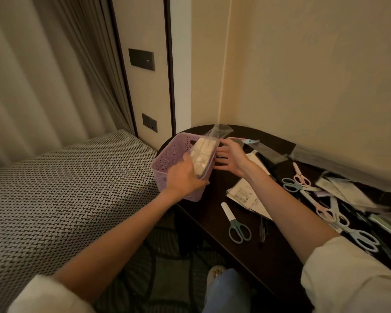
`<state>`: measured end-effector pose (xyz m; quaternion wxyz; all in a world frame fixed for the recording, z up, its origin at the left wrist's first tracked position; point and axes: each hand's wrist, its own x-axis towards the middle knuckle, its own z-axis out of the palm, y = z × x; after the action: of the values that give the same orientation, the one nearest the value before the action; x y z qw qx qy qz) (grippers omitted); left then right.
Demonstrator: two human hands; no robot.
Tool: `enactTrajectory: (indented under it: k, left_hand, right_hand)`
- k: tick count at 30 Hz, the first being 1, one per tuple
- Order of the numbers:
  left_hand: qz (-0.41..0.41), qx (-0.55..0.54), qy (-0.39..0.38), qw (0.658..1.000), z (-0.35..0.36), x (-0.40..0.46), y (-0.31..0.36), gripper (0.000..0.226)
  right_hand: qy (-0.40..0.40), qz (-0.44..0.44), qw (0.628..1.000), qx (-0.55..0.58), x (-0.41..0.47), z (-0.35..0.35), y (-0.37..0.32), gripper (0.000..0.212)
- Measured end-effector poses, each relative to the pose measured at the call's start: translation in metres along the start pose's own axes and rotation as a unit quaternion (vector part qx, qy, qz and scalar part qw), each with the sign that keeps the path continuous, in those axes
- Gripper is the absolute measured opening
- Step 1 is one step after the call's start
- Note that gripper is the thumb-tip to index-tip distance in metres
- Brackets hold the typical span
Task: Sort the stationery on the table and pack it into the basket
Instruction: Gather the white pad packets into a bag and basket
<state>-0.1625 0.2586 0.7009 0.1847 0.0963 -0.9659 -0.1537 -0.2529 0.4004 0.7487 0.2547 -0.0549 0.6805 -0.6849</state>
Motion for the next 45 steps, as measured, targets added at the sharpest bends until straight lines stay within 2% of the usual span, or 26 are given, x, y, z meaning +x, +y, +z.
enactTrajectory:
  k: [2, 4, 5, 6, 7, 9, 11, 12, 14, 16, 19, 21, 27, 29, 31, 33, 35, 37, 41, 45]
  left_hand:
    - [0.066, -0.123, -0.146, 0.979, -0.02, 0.011, -0.014, 0.092]
    - [0.087, -0.219, -0.295, 0.926, -0.045, 0.018, -0.029, 0.073]
    - [0.074, -0.24, -0.336, 0.908, -0.056, 0.023, -0.037, 0.063]
    - [0.056, -0.249, -0.343, 0.904, -0.063, 0.027, -0.041, 0.054]
    - [0.039, -0.247, -0.312, 0.917, -0.068, 0.032, -0.044, 0.046]
    - [0.009, -0.234, -0.179, 0.956, -0.067, 0.042, -0.047, 0.03]
    - [-0.024, -0.196, -0.036, 0.98, -0.057, 0.051, -0.05, 0.023]
    - [-0.046, -0.166, 0.003, 0.985, -0.051, 0.057, -0.053, 0.023]
    - [-0.094, -0.1, -0.009, 0.991, -0.042, 0.065, -0.06, 0.028]
    - [-0.131, -0.061, -0.08, 0.986, -0.036, 0.068, -0.067, 0.03]
    - [-0.161, -0.078, -0.114, 0.977, -0.027, 0.066, -0.073, 0.03]
    - [-0.172, -0.091, -0.117, 0.974, -0.02, 0.064, -0.076, 0.03]
    - [-0.178, -0.084, -0.067, 0.978, -0.015, 0.05, -0.072, 0.037]
    - [-0.195, -0.106, -0.041, 0.974, -0.015, 0.044, -0.068, 0.038]
    - [-0.218, -0.17, -0.028, 0.961, -0.01, 0.042, -0.063, 0.029]
    - [-0.277, -0.318, -0.029, 0.906, -0.005, 0.043, -0.053, 0.019]
    - [-0.335, -0.454, -0.062, 0.823, -0.006, 0.041, -0.033, 0.017]
    - [-0.355, -0.546, -0.105, 0.752, -0.011, 0.038, -0.01, 0.016]
    - [-0.401, -0.633, -0.143, 0.646, -0.018, 0.035, 0.02, 0.01]
    - [-0.443, -0.7, -0.137, 0.543, -0.017, 0.033, 0.043, 0.022]
  right_hand:
    - [0.006, -0.006, 1.0, -0.009, -0.004, 0.001, 0.004, 0.051]
    - [0.015, -0.002, 1.0, -0.02, -0.01, 0.002, 0.011, 0.039]
    - [0.023, 0.003, 0.999, -0.032, -0.015, 0.006, 0.014, 0.031]
    - [0.04, 0.007, 0.998, -0.05, -0.02, 0.011, 0.018, 0.024]
    - [0.064, 0.007, 0.996, -0.061, -0.027, 0.017, 0.021, 0.02]
    - [0.115, -0.034, 0.991, -0.052, -0.033, 0.03, 0.028, 0.019]
    - [0.146, -0.125, 0.979, -0.07, -0.035, 0.039, 0.034, 0.028]
    - [0.155, -0.165, 0.97, -0.085, -0.036, 0.042, 0.035, 0.035]
    - [0.162, -0.204, 0.96, -0.099, -0.039, 0.045, 0.032, 0.053]
    - [0.159, -0.218, 0.956, -0.112, -0.04, 0.048, 0.03, 0.071]
    - [0.166, -0.201, 0.942, -0.209, -0.043, 0.057, 0.039, 0.102]
    - [0.177, -0.17, 0.933, -0.265, -0.04, 0.065, 0.049, 0.112]
    - [0.195, -0.11, 0.938, -0.266, -0.025, 0.064, 0.047, 0.093]
    - [0.203, -0.107, 0.939, -0.257, -0.021, 0.06, 0.045, 0.088]
    - [0.218, -0.098, 0.939, -0.248, -0.015, 0.055, 0.046, 0.078]
    - [0.231, -0.075, 0.945, -0.219, -0.009, 0.05, 0.048, 0.065]
    - [0.227, -0.052, 0.957, -0.172, -0.005, 0.044, 0.05, 0.062]
    - [0.207, -0.042, 0.967, -0.144, -0.004, 0.039, 0.052, 0.06]
    - [0.21, -0.044, 0.967, -0.135, -0.005, 0.02, 0.055, 0.049]
    - [0.262, -0.06, 0.947, -0.175, -0.018, -0.019, 0.058, 0.037]
